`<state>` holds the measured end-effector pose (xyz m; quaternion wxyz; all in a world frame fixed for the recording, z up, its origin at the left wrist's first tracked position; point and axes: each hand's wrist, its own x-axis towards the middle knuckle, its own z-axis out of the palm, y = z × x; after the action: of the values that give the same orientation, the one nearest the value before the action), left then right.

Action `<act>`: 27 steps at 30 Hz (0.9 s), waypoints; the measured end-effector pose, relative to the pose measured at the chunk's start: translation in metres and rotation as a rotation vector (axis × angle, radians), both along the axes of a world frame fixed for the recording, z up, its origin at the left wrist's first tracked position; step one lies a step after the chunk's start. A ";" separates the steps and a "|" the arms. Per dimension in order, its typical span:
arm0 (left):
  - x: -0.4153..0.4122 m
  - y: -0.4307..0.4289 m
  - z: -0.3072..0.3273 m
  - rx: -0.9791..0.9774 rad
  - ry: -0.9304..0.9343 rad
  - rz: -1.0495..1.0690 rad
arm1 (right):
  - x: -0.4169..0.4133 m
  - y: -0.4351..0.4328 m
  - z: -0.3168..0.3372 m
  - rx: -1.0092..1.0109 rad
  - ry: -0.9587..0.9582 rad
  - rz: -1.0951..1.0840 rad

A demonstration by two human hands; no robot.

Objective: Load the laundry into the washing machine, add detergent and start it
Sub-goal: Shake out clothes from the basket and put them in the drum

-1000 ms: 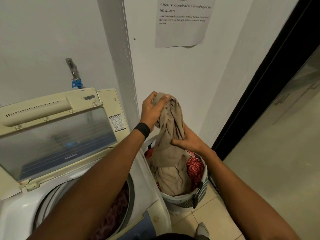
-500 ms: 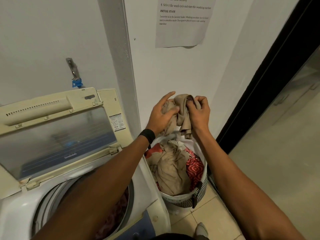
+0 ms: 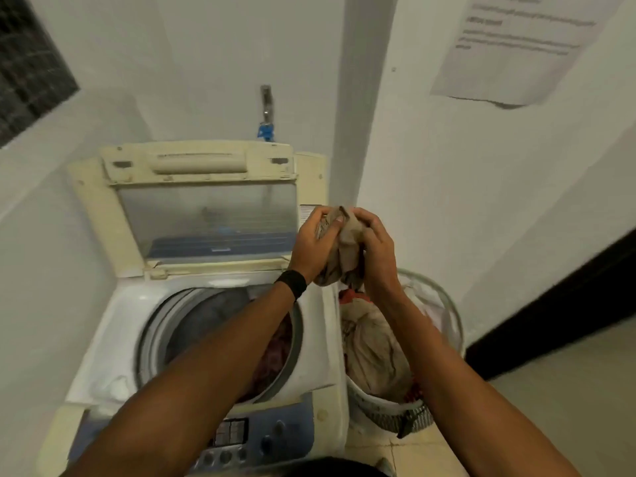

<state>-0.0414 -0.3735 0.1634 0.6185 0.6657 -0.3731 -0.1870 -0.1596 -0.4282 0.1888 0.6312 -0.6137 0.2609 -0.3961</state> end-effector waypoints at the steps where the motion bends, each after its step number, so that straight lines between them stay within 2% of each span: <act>1: 0.008 0.015 -0.004 0.016 0.003 0.053 | 0.008 0.007 -0.005 -0.074 0.021 0.070; 3: 0.022 0.042 -0.008 0.057 -0.006 0.137 | 0.027 0.020 -0.015 -0.156 0.060 0.170; 6: 0.045 0.082 -0.016 0.131 -0.020 0.266 | 0.055 0.046 -0.029 -0.173 0.090 0.278; 12: 0.082 0.152 -0.043 0.293 -0.077 0.448 | 0.096 0.094 -0.062 -0.322 0.172 0.323; 16: 0.094 0.181 -0.049 0.464 -0.104 0.461 | 0.115 0.112 -0.080 -0.354 0.269 0.406; 19: 0.112 0.199 -0.069 0.660 -0.150 0.414 | 0.130 0.114 -0.092 -0.342 0.441 0.646; 22: 0.120 0.205 -0.082 0.581 -0.093 0.403 | 0.137 0.114 -0.098 -0.346 0.538 0.756; 27: 0.113 0.201 -0.080 0.520 -0.031 0.320 | 0.131 0.113 -0.102 -0.382 0.554 0.754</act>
<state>0.0719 -0.1723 0.0829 0.4430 0.8550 -0.2126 -0.1661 -0.0285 -0.3149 0.0867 0.5137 -0.8519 0.1017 -0.0035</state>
